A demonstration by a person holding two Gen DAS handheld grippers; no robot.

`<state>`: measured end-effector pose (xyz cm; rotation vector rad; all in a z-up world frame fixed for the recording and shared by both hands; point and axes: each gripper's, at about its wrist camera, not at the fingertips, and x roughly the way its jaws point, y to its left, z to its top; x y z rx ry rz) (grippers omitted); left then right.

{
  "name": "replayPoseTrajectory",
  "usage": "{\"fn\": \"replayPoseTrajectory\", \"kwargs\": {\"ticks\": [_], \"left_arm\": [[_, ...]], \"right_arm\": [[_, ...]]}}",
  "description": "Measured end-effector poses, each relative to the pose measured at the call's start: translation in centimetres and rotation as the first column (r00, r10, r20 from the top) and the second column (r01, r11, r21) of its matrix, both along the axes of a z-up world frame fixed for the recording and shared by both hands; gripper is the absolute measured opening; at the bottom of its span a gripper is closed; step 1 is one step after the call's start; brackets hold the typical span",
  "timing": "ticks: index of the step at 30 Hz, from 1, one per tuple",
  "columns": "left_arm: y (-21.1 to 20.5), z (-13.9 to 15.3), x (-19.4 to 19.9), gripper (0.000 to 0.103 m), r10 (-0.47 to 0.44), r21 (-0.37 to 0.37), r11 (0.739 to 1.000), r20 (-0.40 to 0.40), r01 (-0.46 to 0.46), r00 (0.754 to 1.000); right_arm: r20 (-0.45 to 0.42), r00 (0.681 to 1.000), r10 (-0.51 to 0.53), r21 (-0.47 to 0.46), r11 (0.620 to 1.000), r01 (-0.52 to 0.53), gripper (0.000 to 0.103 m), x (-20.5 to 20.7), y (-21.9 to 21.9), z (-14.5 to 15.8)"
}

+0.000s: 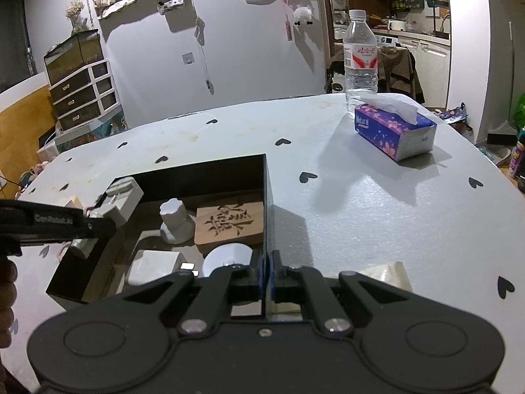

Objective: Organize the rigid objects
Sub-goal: 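Carry the grey tool into the box and release it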

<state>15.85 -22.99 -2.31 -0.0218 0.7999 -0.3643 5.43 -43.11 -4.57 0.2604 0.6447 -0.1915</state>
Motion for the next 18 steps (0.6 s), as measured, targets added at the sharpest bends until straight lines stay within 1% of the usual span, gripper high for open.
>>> {"fn": "replayPoseTrajectory", "kwargs": {"ticks": [2, 6, 8, 9, 11, 18], "left_arm": [[-0.13, -0.21, 0.24, 0.021, 0.008, 0.003, 1.0, -0.012, -0.008, 1.0], [-0.35, -0.51, 0.34, 0.022, 0.015, -0.004, 1.0, -0.002, -0.015, 1.0], [-0.47, -0.8, 0.48, 0.023, 0.006, -0.004, 1.0, -0.019, -0.006, 1.0], [-0.49, -0.87, 0.42, 0.023, 0.003, -0.006, 1.0, -0.019, -0.003, 1.0], [-0.52, -0.78, 0.28, 0.027, -0.01, -0.006, 1.0, -0.021, 0.01, 1.0], [-0.51, -0.71, -0.12, 0.031, -0.037, -0.005, 0.999, -0.032, 0.037, 0.999]], "right_arm": [[0.001, 1.0, 0.001, 0.001, 1.0, -0.001, 0.005, 0.0, -0.02, -0.02], [0.002, 1.0, 0.004, 0.002, 1.0, -0.004, 0.005, 0.02, -0.03, -0.03], [0.003, 1.0, 0.004, 0.004, 1.0, -0.005, 0.005, 0.0, -0.03, -0.04], [0.003, 1.0, 0.004, 0.005, 1.0, -0.004, 0.005, 0.01, -0.03, -0.04], [0.003, 1.0, 0.004, 0.004, 1.0, -0.004, 0.005, 0.0, -0.02, -0.04], [0.002, 1.0, 0.004, 0.004, 1.0, -0.004, 0.005, -0.01, -0.06, -0.03]]}}
